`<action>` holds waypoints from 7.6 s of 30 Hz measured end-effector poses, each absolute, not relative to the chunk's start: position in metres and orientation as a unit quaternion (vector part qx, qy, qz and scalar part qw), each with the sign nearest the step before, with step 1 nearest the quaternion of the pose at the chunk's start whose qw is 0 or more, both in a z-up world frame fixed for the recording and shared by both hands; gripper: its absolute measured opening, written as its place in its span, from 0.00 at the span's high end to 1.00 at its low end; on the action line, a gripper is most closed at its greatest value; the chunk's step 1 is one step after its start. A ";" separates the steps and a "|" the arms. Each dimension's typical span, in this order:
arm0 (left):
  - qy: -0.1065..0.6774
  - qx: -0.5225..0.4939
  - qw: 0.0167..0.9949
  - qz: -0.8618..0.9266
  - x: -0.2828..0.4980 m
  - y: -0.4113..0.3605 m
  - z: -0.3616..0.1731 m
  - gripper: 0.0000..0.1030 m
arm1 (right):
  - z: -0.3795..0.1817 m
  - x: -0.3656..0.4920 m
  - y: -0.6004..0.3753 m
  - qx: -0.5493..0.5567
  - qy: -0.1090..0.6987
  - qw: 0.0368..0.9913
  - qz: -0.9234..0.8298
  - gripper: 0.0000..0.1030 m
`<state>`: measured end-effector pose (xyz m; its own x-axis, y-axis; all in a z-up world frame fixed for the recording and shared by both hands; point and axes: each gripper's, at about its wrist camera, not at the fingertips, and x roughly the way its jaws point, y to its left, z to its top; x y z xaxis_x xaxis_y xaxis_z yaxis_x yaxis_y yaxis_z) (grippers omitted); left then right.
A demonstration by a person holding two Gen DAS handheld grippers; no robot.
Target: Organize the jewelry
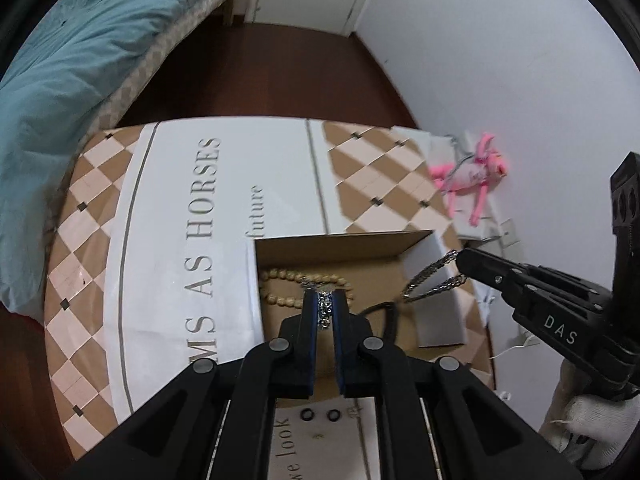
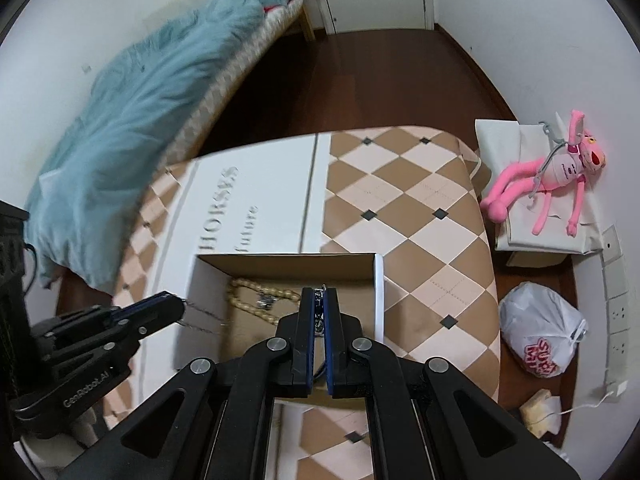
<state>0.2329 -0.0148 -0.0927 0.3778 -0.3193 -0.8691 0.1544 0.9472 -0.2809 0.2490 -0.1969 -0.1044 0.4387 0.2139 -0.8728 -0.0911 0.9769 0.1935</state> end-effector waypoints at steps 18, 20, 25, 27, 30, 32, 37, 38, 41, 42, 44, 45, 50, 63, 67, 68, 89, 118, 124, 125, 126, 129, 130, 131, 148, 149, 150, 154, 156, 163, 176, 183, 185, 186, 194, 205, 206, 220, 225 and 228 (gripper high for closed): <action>0.502 0.000 0.865 -0.009 0.234 -0.004 -0.086 0.00 | -0.111 0.256 -0.197 -0.020 0.538 0.843 0.010 0.14; 0.497 0.006 0.868 0.000 0.229 -0.004 -0.089 0.00 | -0.117 0.248 -0.198 -0.031 0.537 0.843 -0.008 0.08; 0.504 0.012 0.864 0.005 0.217 -0.008 -0.103 0.00 | -0.142 0.227 -0.201 -0.034 0.557 0.830 -0.023 0.04; 0.507 0.006 0.862 0.006 0.213 -0.009 -0.108 0.00 | -0.149 0.221 -0.203 -0.030 0.561 0.827 -0.024 0.04; 0.509 0.003 0.861 0.008 0.209 -0.012 -0.111 0.00 | -0.152 0.213 -0.206 -0.020 0.561 0.827 -0.027 0.04; 0.508 0.002 0.861 0.008 0.206 -0.013 -0.111 0.00 | -0.152 0.210 -0.207 -0.015 0.558 0.829 -0.030 0.03; 0.497 -0.005 0.868 0.011 0.196 -0.013 -0.102 0.00 | -0.146 0.199 -0.208 -0.008 0.547 0.837 -0.034 0.03; 0.493 -0.007 0.870 0.009 0.194 -0.014 -0.099 0.00 | -0.143 0.197 -0.208 -0.008 0.543 0.839 -0.035 0.03; 0.484 -0.008 0.875 0.007 0.185 -0.016 -0.089 0.00 | -0.133 0.190 -0.208 -0.011 0.531 0.846 -0.038 0.03; 0.479 -0.010 0.877 0.005 0.181 -0.016 -0.084 0.00 | -0.128 0.185 -0.208 -0.012 0.524 0.851 -0.039 0.03; 0.468 -0.008 0.883 0.009 0.173 -0.016 -0.074 0.00 | -0.119 0.179 -0.208 -0.012 0.514 0.856 -0.041 0.03; 0.463 -0.006 0.886 0.013 0.170 -0.016 -0.071 0.00 | -0.114 0.175 -0.208 -0.011 0.508 0.860 -0.041 0.03; 0.439 -0.009 0.898 0.017 0.146 -0.015 -0.046 0.00 | -0.084 0.152 -0.209 -0.013 0.475 0.879 -0.046 0.03; 0.397 -0.008 0.918 0.005 0.102 -0.015 0.000 0.00 | -0.022 0.099 -0.208 -0.007 0.406 0.912 -0.055 0.03; 0.395 -0.009 0.919 0.015 0.098 -0.014 0.004 0.00 | -0.017 0.092 -0.208 -0.002 0.402 0.914 -0.052 0.03; 0.393 -0.009 0.919 0.017 0.097 -0.013 0.004 0.00 | -0.018 0.091 -0.208 0.000 0.402 0.914 -0.051 0.03; 0.502 0.027 0.863 0.053 0.112 0.029 -0.142 0.00 | -0.179 0.115 -0.171 0.041 0.523 0.851 0.031 0.31; 0.536 0.011 0.844 0.019 0.109 0.022 -0.178 0.01 | -0.205 0.114 -0.135 -0.009 0.501 0.862 0.079 0.97; 0.539 -0.020 0.842 -0.021 0.108 -0.005 -0.182 0.01 | -0.194 0.105 -0.170 0.020 0.497 0.866 0.047 0.97; 0.538 -0.020 0.842 -0.027 0.108 -0.010 -0.183 0.01 | -0.194 0.104 -0.175 0.021 0.497 0.867 0.042 0.97; 0.536 -0.018 0.844 -0.033 0.107 -0.015 -0.183 0.01 | -0.193 0.102 -0.180 0.023 0.497 0.867 0.038 0.97; 0.523 -0.005 0.851 -0.047 0.106 -0.031 -0.181 0.11 | -0.194 0.100 -0.193 0.031 0.500 0.865 0.026 0.97; 0.521 0.004 0.852 -0.050 0.106 -0.036 -0.180 0.17 | -0.195 0.099 -0.197 0.033 0.500 0.865 0.022 0.97; 0.519 0.010 0.853 -0.052 0.106 -0.040 -0.181 0.20 | -0.196 0.098 -0.199 0.035 0.501 0.865 0.020 0.96; 0.514 0.031 0.854 -0.072 0.111 -0.056 -0.185 0.94 | -0.193 0.097 -0.211 0.049 0.496 0.867 0.010 0.96; 0.512 0.031 0.856 -0.072 0.110 -0.057 -0.183 0.94 | -0.193 0.097 -0.211 0.050 0.495 0.868 0.010 0.96; 0.509 0.030 0.857 -0.074 0.110 -0.057 -0.181 0.94 | -0.192 0.097 -0.211 0.051 0.494 0.868 0.011 0.96; 0.498 0.021 0.863 -0.082 0.107 -0.055 -0.167 0.94 | -0.182 0.096 -0.211 0.057 0.484 0.873 0.014 0.96; 0.489 0.012 0.867 -0.089 0.105 -0.053 -0.153 0.94 | -0.174 0.096 -0.211 0.062 0.479 0.875 0.017 0.96; 0.460 -0.037 0.878 -0.125 0.128 -0.044 -0.093 0.94 | -0.127 0.113 -0.212 0.083 0.446 0.890 0.045 0.97; 0.533 -0.044 0.837 -0.119 0.222 -0.036 -0.102 0.91 | -0.134 0.212 -0.205 0.071 0.524 0.845 0.075 0.96; 0.508 -0.017 0.858 -0.073 0.225 -0.025 -0.089 0.22 | -0.136 0.223 -0.209 0.065 0.548 0.832 0.061 0.84; 0.505 -0.011 0.861 -0.061 0.225 -0.021 -0.086 0.22 | -0.134 0.224 -0.212 0.071 0.548 0.831 0.059 0.76; 0.505 -0.008 0.861 -0.055 0.226 -0.019 -0.085 0.21 | -0.133 0.223 -0.214 0.070 0.547 0.832 0.056 0.72; 0.500 0.002 0.866 -0.015 0.220 -0.008 -0.091 0.03 | -0.126 0.222 -0.209 0.023 0.542 0.840 0.016 0.09; 0.474 0.005 0.880 -0.003 0.207 -0.006 -0.072 0.01 | -0.111 0.213 -0.208 0.002 0.516 0.856 -0.019 0.04; 0.472 0.004 0.882 -0.004 0.205 -0.006 -0.069 0.01 | -0.107 0.212 -0.207 0.002 0.512 0.859 -0.019 0.04; 0.498 0.031 0.865 0.056 0.135 0.040 -0.131 0.01 | -0.155 0.143 -0.162 0.012 0.513 0.857 0.047 0.04; 0.529 0.037 0.846 0.055 0.125 0.052 -0.177 0.01 | -0.210 0.131 -0.133 -0.004 0.538 0.840 0.066 0.29; 0.532 0.047 0.844 0.053 0.122 0.055 -0.187 0.01 | -0.222 0.128 -0.121 -0.009 0.529 0.845 0.074 0.32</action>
<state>0.1224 0.0552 -0.1872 0.4286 0.1392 -0.8927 -0.0402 0.9900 0.1351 0.1280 -0.1213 -0.2222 0.4292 0.1157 -0.8958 -0.1352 0.9888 0.0630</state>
